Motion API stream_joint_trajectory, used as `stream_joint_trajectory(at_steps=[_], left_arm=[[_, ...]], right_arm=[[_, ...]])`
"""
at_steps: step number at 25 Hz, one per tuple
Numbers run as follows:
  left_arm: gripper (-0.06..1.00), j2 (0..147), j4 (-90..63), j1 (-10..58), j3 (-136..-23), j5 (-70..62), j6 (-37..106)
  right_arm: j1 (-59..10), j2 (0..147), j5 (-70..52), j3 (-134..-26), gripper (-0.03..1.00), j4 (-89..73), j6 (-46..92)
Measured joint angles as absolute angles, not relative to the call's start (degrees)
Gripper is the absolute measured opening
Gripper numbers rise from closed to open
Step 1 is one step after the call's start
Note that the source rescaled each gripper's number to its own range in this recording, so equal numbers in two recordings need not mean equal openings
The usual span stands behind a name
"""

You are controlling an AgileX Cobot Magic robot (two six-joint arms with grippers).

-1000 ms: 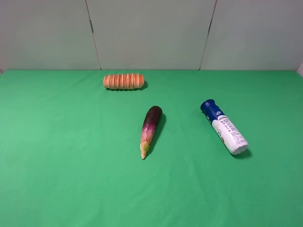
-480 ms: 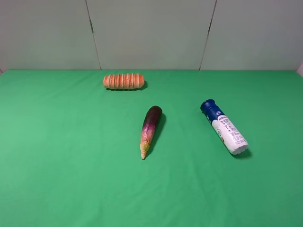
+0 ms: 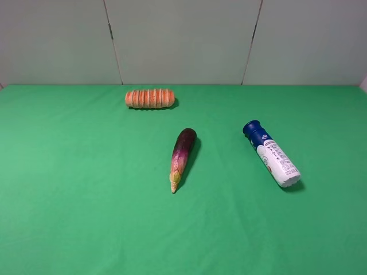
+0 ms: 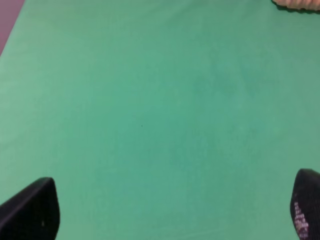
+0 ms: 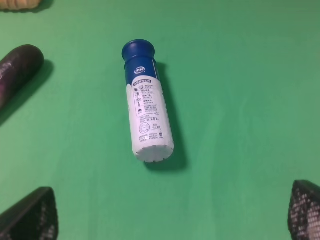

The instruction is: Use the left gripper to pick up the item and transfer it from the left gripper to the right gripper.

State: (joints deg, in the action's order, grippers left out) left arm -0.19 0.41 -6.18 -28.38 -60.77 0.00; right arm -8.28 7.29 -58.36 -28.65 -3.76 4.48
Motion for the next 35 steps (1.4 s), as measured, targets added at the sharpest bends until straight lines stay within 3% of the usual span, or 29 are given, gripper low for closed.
stream_joint_trajectory(at_steps=[13,23,35], left_arm=[[0.86,-0.2,0.4,-6.2,-28.4,-60.8,0.0],[0.86,-0.2,0.4,-6.2,-28.4,-60.8,0.0],[0.86,-0.2,0.4,-6.2,-28.4,-60.8,0.0]], right_arm=[[-8.2,7.2,-58.3,-28.6,1.00,-3.8,4.3],[-0.3,-0.2,-58.3,-28.6,1.00,-3.8,4.3],[-0.1,-0.2,-58.3,-28.6,1.00,-4.0,4.3]])
